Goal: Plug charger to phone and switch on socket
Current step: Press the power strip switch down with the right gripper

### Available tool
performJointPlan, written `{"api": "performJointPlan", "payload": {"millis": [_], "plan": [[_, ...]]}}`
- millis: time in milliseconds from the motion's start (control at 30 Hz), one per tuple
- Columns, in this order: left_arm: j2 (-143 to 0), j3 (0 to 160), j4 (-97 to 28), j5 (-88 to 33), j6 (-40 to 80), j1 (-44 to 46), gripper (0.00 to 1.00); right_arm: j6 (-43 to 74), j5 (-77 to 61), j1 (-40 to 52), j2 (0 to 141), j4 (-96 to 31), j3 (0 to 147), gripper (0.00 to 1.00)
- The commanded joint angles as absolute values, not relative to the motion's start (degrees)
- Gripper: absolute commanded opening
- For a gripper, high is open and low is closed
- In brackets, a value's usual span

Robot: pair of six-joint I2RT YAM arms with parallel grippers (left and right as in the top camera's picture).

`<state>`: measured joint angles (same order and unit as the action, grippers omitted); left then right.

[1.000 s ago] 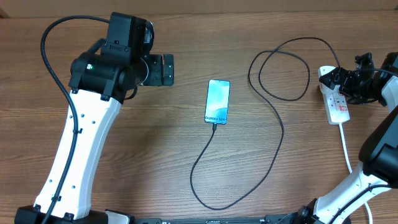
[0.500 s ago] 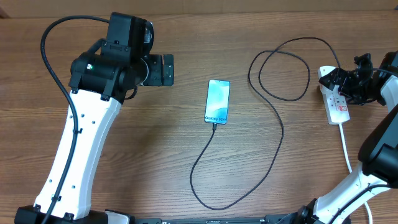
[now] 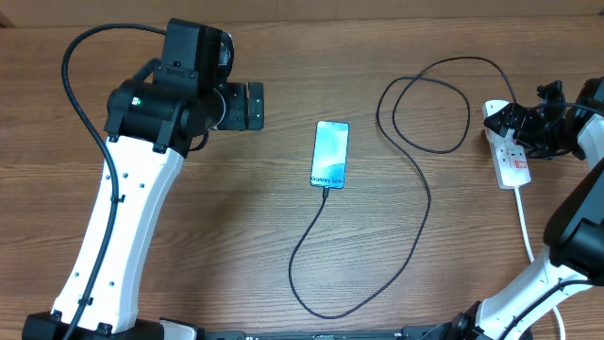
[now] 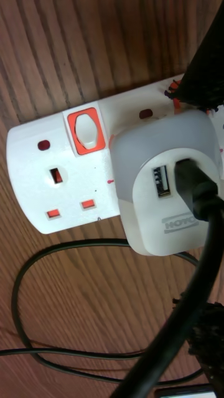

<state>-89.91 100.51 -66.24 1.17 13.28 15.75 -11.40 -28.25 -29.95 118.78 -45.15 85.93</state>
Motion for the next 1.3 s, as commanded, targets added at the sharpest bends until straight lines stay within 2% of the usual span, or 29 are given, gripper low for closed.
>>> {"api": "performJointPlan", "payload": {"millis": [0,800,1267], "plan": [[-90.37,100.33,-66.19,1.91,12.23,15.77,1.00,-9.56,-31.18,-28.45,119.66,-46.78,85.45,1.00],[-90.37,100.33,-66.19,1.91,12.23,15.77,1.00,-7.53,-32.64,-27.33,120.86,-46.76,85.45,1.00],[-90.37,100.33,-66.19,1.91,12.23,15.77,1.00,-4.51,-30.46,-30.96,120.42,-49.84,90.00,1.00]]}}
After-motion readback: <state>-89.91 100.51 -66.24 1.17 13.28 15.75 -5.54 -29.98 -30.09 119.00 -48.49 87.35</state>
